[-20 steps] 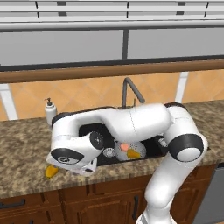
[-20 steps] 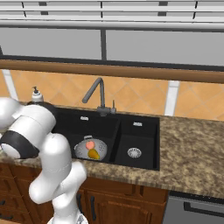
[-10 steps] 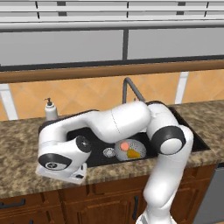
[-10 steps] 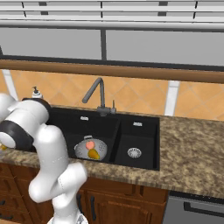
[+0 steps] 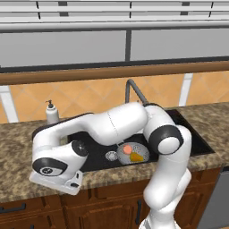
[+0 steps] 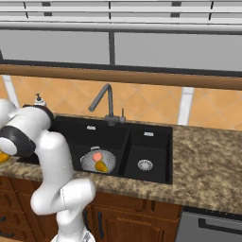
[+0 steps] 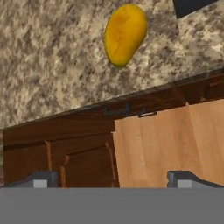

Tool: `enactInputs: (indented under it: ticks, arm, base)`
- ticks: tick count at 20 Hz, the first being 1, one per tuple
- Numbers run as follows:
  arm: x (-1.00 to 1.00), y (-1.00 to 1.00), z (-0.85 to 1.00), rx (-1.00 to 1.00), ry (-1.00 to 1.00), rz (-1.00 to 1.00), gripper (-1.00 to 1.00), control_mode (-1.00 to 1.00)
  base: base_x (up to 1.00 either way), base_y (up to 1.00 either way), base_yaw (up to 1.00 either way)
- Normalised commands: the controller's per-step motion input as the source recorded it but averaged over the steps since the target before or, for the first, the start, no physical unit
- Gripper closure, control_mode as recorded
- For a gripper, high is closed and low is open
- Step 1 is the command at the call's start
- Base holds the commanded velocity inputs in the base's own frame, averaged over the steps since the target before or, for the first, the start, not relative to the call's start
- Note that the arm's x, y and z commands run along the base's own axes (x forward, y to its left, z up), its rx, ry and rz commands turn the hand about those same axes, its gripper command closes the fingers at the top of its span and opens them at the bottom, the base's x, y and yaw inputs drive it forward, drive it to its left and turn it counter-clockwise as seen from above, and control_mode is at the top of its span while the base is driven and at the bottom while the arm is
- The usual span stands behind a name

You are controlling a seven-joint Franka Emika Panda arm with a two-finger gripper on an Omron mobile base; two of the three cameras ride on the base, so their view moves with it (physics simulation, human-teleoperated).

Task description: Put the colander in the sink, put the mango, peach, pear in the colander, and turn on the sink faucet and pour water over the colander.

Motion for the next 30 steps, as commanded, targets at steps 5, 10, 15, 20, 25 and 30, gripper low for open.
enactInputs:
  ticks: [5, 10, 15, 20, 25, 30]
  arm:
    - [0.53, -0.70, 0.41, 0.05, 0.04, -0.34, -1.00, -1.00]
    - [0.44, -0.53, 0.21, 0.07, 0.02, -0.24, -1.00, -1.00]
    - [0.66, 0.00, 0.12, -0.09, 0.36, -0.02, -1.00, -1.00]
    - [0.78, 0.00, 0.29, -0.12, 0.44, 0.00, -1.00, -1.00]
    - [0.65, 0.00, 0.04, -0.17, 0.35, -0.02, -1.00, -1.00]
    - [0.65, 0.00, 0.00, -0.23, 0.31, -0.07, -1.00, -1.00]
  base:
    - [0.00, 0.00, 0.00]
    - [0.00, 0.00, 0.00]
    - [0.00, 0.00, 0.00]
    - [0.00, 0.00, 0.00]
    - [0.00, 0.00, 0.00]
    - [0.00, 0.00, 0.00]
